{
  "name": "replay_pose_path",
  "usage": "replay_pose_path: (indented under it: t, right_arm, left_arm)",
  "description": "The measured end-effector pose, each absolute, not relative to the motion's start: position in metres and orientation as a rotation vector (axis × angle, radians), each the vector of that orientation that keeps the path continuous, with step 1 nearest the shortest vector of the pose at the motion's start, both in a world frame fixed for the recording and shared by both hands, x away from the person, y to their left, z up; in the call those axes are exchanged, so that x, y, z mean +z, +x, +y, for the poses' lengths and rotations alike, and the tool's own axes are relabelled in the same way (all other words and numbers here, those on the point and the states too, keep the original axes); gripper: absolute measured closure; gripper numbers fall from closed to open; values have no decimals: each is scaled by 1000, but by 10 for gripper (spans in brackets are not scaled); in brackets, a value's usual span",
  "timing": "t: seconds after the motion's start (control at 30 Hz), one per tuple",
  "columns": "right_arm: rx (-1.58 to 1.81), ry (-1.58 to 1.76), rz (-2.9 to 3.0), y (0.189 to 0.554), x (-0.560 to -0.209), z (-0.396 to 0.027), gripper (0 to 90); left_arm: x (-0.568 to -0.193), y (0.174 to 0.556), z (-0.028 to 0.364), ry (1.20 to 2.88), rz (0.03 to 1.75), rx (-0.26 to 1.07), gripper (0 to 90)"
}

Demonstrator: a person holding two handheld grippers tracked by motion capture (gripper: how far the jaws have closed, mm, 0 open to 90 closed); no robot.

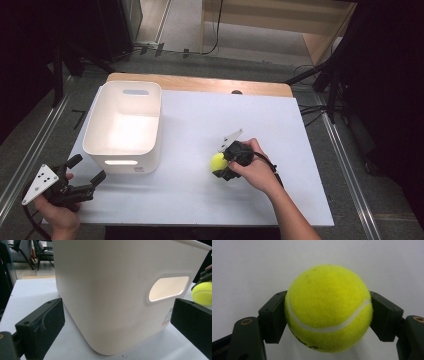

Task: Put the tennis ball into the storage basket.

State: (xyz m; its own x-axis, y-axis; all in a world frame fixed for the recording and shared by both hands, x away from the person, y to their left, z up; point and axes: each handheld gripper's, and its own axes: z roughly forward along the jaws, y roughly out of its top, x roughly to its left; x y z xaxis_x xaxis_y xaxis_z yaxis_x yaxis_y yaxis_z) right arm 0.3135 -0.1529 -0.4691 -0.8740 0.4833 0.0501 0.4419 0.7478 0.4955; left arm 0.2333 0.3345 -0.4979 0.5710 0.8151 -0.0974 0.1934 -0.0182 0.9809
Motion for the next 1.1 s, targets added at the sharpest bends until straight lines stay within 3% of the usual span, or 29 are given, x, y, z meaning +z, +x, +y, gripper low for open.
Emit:
replay_pose_path:
  t: [1.1]
  right_arm:
    - [813, 674, 2865, 331, -427, -134, 240]
  left_arm:
    - [-498, 233, 335, 1545, 883, 614, 0]
